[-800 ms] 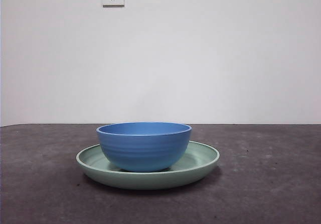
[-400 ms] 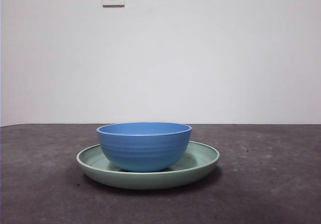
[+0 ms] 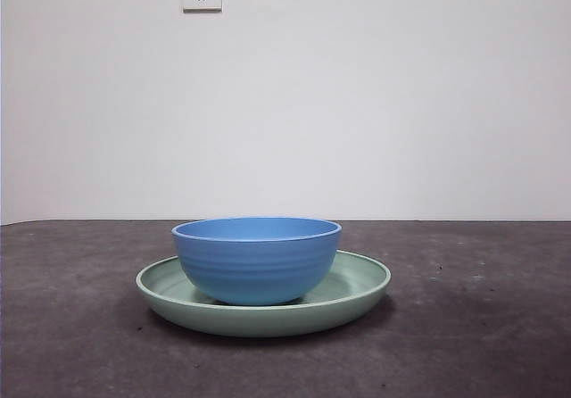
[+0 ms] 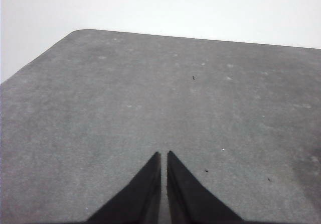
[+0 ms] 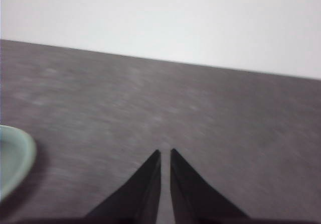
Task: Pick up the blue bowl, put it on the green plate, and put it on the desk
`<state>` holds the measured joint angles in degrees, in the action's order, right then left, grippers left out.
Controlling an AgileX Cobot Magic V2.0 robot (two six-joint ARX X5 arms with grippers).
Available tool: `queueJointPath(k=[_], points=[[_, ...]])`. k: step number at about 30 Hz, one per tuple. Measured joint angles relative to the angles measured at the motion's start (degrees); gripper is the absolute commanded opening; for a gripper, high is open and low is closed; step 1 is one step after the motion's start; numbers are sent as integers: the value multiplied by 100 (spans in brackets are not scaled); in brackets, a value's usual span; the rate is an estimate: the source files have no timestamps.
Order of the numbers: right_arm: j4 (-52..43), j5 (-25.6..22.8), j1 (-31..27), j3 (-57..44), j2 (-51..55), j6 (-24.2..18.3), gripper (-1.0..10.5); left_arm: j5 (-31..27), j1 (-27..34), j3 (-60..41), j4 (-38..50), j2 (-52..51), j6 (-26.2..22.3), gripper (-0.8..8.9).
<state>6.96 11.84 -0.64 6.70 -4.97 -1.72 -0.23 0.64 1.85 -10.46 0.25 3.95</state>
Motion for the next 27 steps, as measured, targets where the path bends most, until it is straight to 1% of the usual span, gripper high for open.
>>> queueJointPath(k=[4, 6, 10, 14, 27], points=[[-22, -599, -122, -380, 168, 72, 27, 2, 0, 0, 0, 0, 0, 20], [-13, -730, -140, -487, 197, 114, 27, 2, 0, 0, 0, 0, 0, 20], [92, -782, -140, -579, 238, 151, 27, 2, 0, 0, 0, 0, 0, 20], [251, -1080, -140, -579, 483, 153, 27, 0, 0, 0, 0, 0, 0, 20], [280, -1051, -133, -579, 479, 219, 27, 0, 0, 0, 0, 0, 0, 20]])
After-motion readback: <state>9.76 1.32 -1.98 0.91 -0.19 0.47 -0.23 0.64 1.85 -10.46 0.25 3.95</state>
